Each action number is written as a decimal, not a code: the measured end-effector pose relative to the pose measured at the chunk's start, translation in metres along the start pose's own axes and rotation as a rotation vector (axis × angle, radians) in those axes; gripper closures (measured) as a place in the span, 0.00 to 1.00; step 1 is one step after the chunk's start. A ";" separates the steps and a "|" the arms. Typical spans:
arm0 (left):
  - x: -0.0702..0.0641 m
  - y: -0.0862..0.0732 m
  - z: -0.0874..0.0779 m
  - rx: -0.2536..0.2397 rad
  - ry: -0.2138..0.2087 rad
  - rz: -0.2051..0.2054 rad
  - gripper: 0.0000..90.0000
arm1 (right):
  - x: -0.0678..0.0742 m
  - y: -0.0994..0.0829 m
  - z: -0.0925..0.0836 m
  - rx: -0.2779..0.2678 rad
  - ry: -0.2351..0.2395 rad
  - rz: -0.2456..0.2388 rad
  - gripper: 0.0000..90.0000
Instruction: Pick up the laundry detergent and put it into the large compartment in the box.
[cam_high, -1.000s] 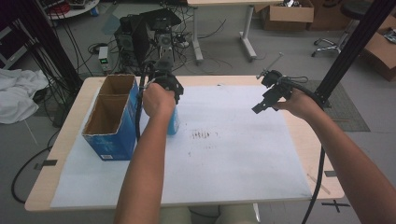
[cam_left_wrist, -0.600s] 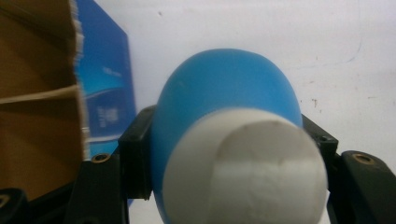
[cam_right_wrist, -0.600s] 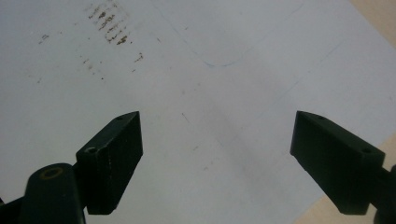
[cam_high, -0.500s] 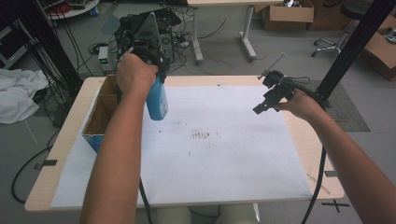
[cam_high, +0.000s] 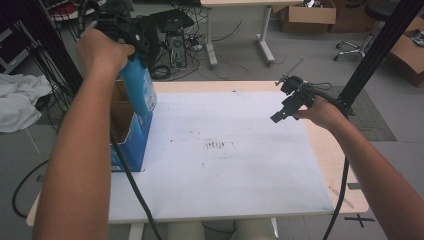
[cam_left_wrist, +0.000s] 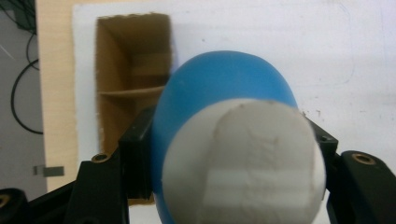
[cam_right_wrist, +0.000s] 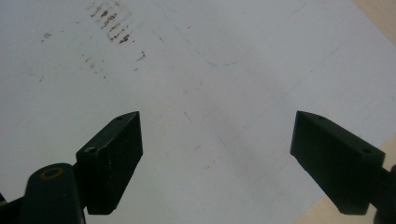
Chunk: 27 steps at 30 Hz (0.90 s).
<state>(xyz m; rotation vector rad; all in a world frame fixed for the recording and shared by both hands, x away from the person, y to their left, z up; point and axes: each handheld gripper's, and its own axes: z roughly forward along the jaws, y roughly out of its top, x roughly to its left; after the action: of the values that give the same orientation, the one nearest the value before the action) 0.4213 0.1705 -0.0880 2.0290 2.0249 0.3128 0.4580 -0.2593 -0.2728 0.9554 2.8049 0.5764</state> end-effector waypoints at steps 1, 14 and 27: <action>0.004 -0.001 -0.002 -0.002 -0.001 -0.003 0.42 | 0.000 0.000 0.000 -0.001 0.001 0.000 0.19; 0.044 -0.020 -0.010 -0.040 0.057 -0.010 0.42 | 0.002 0.002 0.001 0.000 -0.003 -0.005 0.19; 0.067 -0.036 0.002 -0.044 0.082 -0.004 0.42 | 0.003 0.003 0.002 0.000 -0.004 -0.006 0.19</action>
<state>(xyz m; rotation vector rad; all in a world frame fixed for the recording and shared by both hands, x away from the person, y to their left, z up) 0.3886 0.2374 -0.1035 2.0169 2.0504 0.4419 0.4574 -0.2548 -0.2731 0.9473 2.8031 0.5729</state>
